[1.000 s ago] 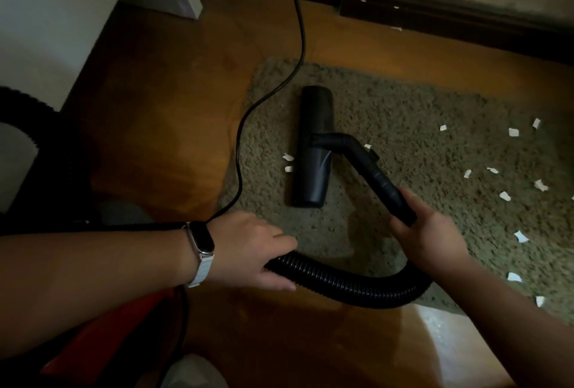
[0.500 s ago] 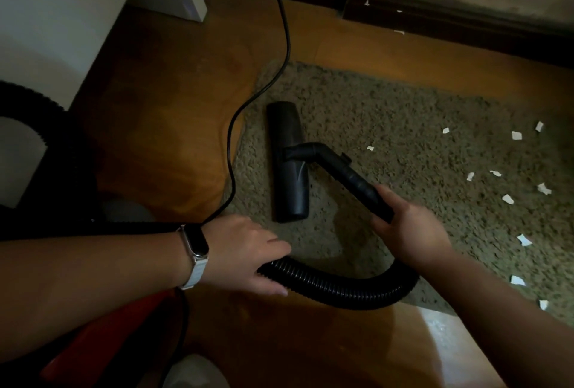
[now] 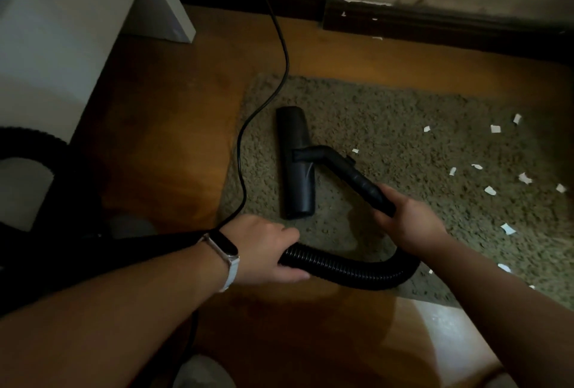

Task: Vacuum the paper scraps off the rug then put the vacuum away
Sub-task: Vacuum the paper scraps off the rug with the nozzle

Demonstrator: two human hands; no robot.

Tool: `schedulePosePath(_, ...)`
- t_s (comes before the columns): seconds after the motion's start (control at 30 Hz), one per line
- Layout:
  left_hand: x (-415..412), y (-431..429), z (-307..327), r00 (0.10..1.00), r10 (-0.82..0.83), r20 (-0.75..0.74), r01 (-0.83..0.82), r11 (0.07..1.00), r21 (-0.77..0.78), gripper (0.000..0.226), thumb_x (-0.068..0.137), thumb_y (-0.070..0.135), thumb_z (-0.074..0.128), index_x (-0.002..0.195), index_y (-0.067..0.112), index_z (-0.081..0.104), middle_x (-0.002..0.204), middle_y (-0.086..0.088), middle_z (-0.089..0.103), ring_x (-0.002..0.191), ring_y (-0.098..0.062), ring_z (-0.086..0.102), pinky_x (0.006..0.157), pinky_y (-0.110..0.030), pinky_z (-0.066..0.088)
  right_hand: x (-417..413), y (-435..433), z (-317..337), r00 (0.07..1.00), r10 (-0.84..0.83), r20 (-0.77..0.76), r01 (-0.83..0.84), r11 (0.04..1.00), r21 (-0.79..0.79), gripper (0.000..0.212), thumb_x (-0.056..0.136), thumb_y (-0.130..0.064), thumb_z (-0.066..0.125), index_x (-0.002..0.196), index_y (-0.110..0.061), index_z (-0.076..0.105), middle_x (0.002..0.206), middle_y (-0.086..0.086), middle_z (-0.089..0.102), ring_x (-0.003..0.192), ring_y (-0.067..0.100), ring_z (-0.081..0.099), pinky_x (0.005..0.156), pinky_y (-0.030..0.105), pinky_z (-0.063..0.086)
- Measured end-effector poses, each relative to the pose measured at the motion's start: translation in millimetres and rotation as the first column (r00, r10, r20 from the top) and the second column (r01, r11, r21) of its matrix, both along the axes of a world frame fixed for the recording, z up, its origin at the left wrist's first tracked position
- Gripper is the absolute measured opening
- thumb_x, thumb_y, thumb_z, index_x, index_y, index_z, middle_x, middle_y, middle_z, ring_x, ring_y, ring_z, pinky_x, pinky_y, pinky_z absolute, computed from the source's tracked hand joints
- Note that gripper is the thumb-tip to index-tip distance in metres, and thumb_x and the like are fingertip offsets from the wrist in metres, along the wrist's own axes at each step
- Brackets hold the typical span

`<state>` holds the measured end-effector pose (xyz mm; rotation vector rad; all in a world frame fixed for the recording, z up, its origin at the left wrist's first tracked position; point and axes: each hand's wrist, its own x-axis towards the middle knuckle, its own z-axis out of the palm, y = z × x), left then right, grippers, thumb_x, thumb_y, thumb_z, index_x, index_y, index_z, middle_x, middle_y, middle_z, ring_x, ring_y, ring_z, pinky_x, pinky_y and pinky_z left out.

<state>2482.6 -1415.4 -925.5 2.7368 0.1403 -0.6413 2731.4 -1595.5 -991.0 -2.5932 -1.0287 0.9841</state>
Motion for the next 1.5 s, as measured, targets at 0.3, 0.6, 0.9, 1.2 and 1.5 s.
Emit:
schedulePosePath(0.3,-7.5,-57.9,-23.5,0.935,0.353,0.028,-0.354,0.927,0.126,0.074,0.067,0.099,0.011,0.085,0.035,0.042,0.077,0.015,0.050,0.069,-0.011,0.053,0.064,-0.032,0.051,14.5,19.6,4.3,0.962,0.229,0.151,-0.218,0.972,-0.084,0.062,0.099,-0.049,0.046,0.155,-0.038,0.022,0.105,0.002,0.058,0.090,0.022,0.062,0.070,0.031,0.049)
schedulePosePath(0.6,-3.3,-38.9,-30.0,0.945,0.306,0.118,-0.317,0.944,0.090,0.070,0.068,0.098,0.020,0.079,0.034,0.046,0.070,0.015,0.049,0.061,-0.007,0.052,0.053,-0.027,0.038,12.0,45.3,-4.5,0.901,0.402,0.161,-0.393,0.915,-0.089,0.063,0.100,-0.046,0.045,0.155,-0.031,0.020,0.092,0.001,0.051,0.079,0.022,0.057,0.068,0.033,0.050)
schedulePosePath(0.9,-4.2,-42.5,-51.5,0.931,0.345,0.122,-0.355,0.932,0.075,0.078,0.067,0.098,0.020,0.088,0.032,0.056,0.074,0.015,0.056,0.067,-0.008,0.058,0.065,-0.031,0.050,16.4,41.1,-28.0,0.922,0.374,0.100,-0.377,0.926,0.010,0.067,0.097,-0.047,0.051,0.155,-0.032,0.021,0.106,0.009,0.063,0.092,0.027,0.064,0.076,0.033,0.051)
schedulePosePath(1.2,-0.3,-43.9,-54.0,0.942,0.319,0.106,-0.327,0.943,0.062,0.077,0.066,0.096,0.024,0.090,0.032,0.057,0.080,0.015,0.059,0.073,-0.009,0.060,0.071,-0.030,0.046,13.9,52.4,-30.7,0.896,0.430,0.114,-0.433,0.901,0.006,0.066,0.096,-0.050,0.051,0.154,-0.033,0.023,0.107,0.007,0.063,0.093,0.026,0.063,0.070,0.029,0.045)
schedulePosePath(1.5,7.3,-42.6,-44.8,0.921,0.331,0.207,-0.351,0.934,0.068,0.075,0.070,0.097,0.023,0.085,0.031,0.057,0.072,0.014,0.057,0.065,-0.011,0.057,0.066,-0.031,0.050,40.3,47.7,-11.6,0.957,0.273,0.096,-0.285,0.945,0.159,0.056,0.094,-0.041,0.060,0.144,-0.045,0.035,0.088,-0.008,0.065,0.070,0.012,0.063,0.060,0.029,0.047)
